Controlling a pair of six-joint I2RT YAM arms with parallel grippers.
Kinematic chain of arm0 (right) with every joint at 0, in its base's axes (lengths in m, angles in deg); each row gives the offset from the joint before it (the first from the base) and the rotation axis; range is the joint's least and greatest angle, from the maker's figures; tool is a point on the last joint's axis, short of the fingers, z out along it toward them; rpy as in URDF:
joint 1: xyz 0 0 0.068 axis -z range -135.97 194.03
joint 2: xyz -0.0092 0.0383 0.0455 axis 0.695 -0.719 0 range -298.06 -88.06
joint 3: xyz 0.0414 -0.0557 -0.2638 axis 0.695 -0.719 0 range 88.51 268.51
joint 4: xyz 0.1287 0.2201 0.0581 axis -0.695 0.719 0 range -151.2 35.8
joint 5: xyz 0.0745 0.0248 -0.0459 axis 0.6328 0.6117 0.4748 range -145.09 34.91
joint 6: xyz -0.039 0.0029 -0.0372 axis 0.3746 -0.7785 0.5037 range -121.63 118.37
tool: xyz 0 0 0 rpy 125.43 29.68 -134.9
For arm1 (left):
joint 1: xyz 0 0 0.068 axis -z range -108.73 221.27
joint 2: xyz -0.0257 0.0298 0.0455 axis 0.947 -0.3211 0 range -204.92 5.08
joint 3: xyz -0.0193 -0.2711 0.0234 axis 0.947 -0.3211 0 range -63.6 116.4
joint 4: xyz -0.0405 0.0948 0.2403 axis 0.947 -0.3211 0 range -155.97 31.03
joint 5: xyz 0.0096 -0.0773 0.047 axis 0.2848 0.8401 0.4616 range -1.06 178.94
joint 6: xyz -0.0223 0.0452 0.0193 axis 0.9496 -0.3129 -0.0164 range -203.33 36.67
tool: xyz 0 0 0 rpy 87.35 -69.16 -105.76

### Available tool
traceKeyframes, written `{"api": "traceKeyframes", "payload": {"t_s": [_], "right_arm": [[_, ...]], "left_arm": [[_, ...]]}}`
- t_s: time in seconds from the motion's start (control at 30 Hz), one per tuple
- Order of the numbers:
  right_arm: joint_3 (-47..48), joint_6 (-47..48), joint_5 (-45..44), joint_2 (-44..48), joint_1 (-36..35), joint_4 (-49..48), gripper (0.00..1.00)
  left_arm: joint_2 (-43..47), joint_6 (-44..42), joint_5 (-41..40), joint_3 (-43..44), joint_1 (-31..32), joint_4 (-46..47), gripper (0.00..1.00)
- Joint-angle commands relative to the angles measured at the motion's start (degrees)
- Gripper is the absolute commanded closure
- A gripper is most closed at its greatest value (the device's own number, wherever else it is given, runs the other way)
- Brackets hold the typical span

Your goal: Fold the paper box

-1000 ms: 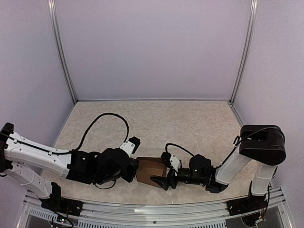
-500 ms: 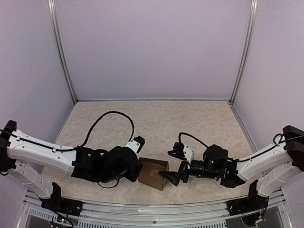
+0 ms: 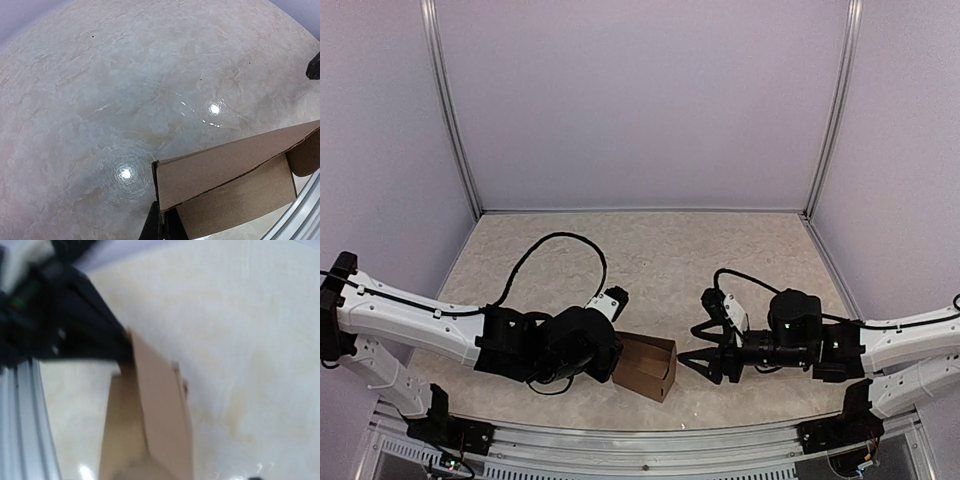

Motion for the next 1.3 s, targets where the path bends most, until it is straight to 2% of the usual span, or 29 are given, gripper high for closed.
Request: {"api": "traceKeyframes", "payload": {"t_s": [0.0,0.1,0.17,0.23,0.3,0.73,1.27], "right_arm": [[1.60,-2.78,-0.59,-1.45,-0.59,8.66,0.48],[0.89,-3.72,-0.48,-2.33,-1.50,6.76,0.71],[0.87,-3.98,-0.34,-2.98,-2.21,5.88,0.80],[1.06,-4.18,-0.48,-4.07,-2.80,5.08,0.93],[1.33,-4.40,-0.45,-5.09,-3.27,4.26,1.00],[4.62,-3.96,-0.97,-10.96,-4.61,-0.06,1.00],[7.26,-3.33,-3.03,-14.33,-5.97,0.37,1.00]], "left_arm": [[-2.54,0.02,4.08,-1.24,0.64,-8.34,1.00],[-2.68,-0.05,4.05,-1.15,0.64,-8.36,1.00],[-2.76,-0.07,4.13,-1.08,0.64,-8.34,1.00],[-2.84,-0.07,4.13,-1.08,0.64,-8.31,1.00],[-2.91,-0.07,4.05,-1.07,0.64,-8.19,1.00],[-2.77,0.10,4.29,-1.32,0.64,-7.87,1.00],[-2.28,0.19,4.13,-1.59,0.73,-7.63,1.00]]}}
